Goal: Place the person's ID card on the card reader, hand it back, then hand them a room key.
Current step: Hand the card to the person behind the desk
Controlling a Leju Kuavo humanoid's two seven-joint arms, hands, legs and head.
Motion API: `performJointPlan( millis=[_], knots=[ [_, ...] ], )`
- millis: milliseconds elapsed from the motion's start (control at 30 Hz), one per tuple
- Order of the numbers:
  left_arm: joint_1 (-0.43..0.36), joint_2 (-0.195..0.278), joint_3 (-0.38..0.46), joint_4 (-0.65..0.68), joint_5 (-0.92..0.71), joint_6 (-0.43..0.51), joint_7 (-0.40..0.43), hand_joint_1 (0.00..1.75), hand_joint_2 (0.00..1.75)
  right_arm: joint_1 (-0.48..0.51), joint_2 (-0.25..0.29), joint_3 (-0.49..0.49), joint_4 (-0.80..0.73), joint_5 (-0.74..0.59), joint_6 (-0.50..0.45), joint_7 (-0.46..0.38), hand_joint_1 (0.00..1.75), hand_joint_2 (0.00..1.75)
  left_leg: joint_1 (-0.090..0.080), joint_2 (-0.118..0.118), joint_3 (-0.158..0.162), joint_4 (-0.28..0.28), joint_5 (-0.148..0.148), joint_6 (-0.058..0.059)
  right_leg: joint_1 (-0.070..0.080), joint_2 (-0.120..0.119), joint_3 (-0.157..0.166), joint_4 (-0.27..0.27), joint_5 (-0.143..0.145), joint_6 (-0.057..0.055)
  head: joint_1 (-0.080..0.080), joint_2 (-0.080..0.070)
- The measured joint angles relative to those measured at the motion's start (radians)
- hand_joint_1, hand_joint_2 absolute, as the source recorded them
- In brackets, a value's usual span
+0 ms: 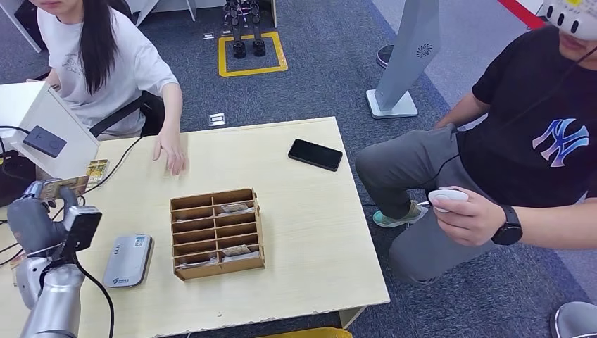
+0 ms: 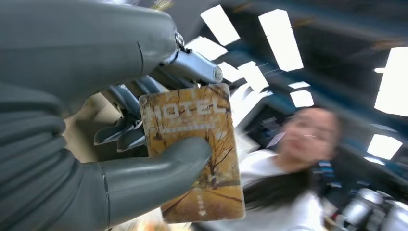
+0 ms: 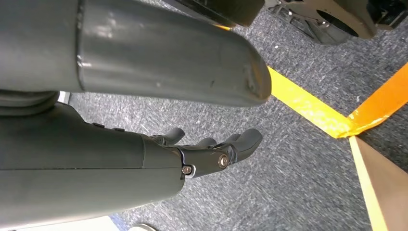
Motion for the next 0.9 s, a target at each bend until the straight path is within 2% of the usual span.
performJointPlan(
  millis=[100, 300, 500, 900],
  knots=[
    [-0.011, -0.027, 0.09, 0.002, -0.174, 0.012, -0.018, 1.75, 1.75, -0.004, 0.002, 0.0, 0.0, 0.009, -0.001, -0.001, 0.0, 0.0, 0.0, 0.002, 0.0, 0.0, 0.0, 0.0, 0.0, 0.002, -0.001, 0.0, 0.0, 0.0, 0.0, 0.0],
    [-0.02, -0.067, 0.181, 0.006, -0.228, 0.014, -0.019, 1.75, 1.75, -0.005, 0.003, -0.006, 0.0, 0.022, 0.004, 0.008, 0.0, 0.0, 0.0, 0.002, 0.0, 0.0, 0.0, 0.0, 0.0, 0.002, -0.001, 0.0, 0.0, 0.0, 0.0, 0.0],
    [-0.021, -0.089, 0.203, 0.006, -0.24, 0.014, -0.019, 1.75, 1.75, -0.005, 0.003, -0.01, 0.0, 0.022, 0.006, 0.009, 0.0, 0.0, 0.0, 0.002, 0.0, 0.0, 0.0, 0.0, 0.0, 0.002, -0.001, 0.0, 0.0, 0.0, 0.0, 0.0],
    [-0.022, -0.101, 0.212, 0.006, -0.249, 0.015, -0.019, 1.75, 1.75, -0.004, 0.004, -0.019, 0.0, 0.023, 0.006, 0.007, 0.0, 0.0, 0.0, 0.002, 0.0, 0.0, 0.0, 0.0, 0.0, 0.002, -0.001, 0.0, 0.0, 0.0, 0.0, 0.0]
  ],
)
